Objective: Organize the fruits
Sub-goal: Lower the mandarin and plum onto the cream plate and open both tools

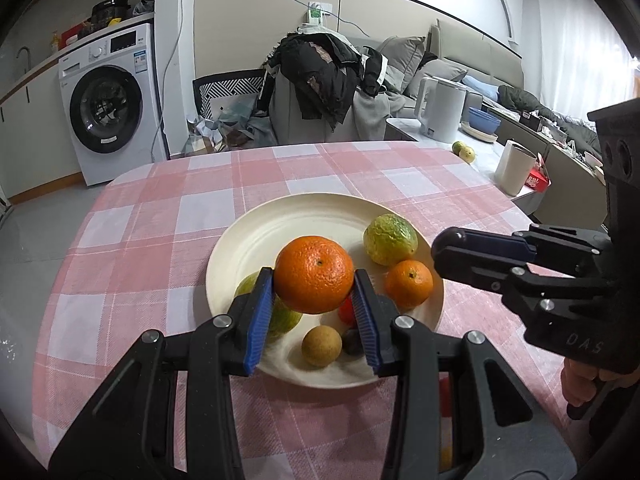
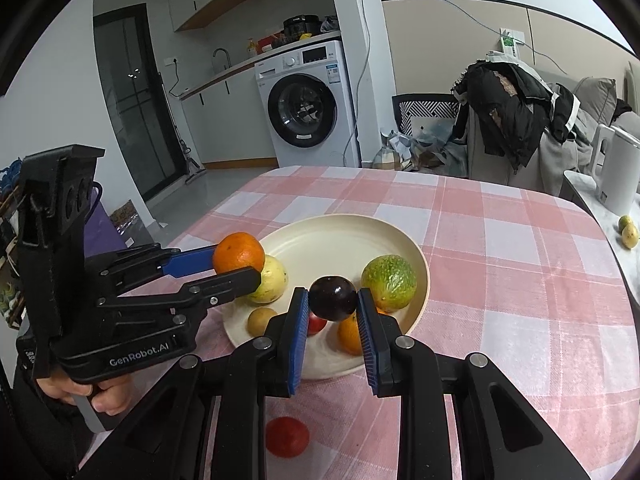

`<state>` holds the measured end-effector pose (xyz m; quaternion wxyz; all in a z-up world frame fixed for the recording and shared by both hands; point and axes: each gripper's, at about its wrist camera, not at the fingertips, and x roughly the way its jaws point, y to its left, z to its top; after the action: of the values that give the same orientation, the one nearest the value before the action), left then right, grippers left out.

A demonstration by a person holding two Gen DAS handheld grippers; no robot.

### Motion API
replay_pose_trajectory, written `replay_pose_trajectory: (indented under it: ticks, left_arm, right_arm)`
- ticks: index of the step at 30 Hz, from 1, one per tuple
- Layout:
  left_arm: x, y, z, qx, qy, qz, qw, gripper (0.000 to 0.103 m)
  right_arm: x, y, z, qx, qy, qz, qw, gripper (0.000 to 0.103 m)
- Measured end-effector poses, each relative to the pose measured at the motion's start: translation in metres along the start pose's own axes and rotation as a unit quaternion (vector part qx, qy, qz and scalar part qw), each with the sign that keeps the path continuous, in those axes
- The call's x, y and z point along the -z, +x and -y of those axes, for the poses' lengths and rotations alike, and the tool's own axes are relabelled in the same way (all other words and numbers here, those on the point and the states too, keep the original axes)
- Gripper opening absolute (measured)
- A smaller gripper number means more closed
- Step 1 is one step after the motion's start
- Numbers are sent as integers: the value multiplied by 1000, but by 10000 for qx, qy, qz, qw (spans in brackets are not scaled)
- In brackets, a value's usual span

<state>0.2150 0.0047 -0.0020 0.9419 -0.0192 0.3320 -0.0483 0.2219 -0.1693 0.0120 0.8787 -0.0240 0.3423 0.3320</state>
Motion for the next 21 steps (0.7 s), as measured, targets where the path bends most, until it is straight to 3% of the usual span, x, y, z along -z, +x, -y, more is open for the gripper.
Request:
replay_pose_trajectory:
  ticks: [21]
  left_arm:
    - [-2,30,8,38,86,-124,9999,36]
  right_arm:
    - [-4,30,9,54,196,-171,9996,25]
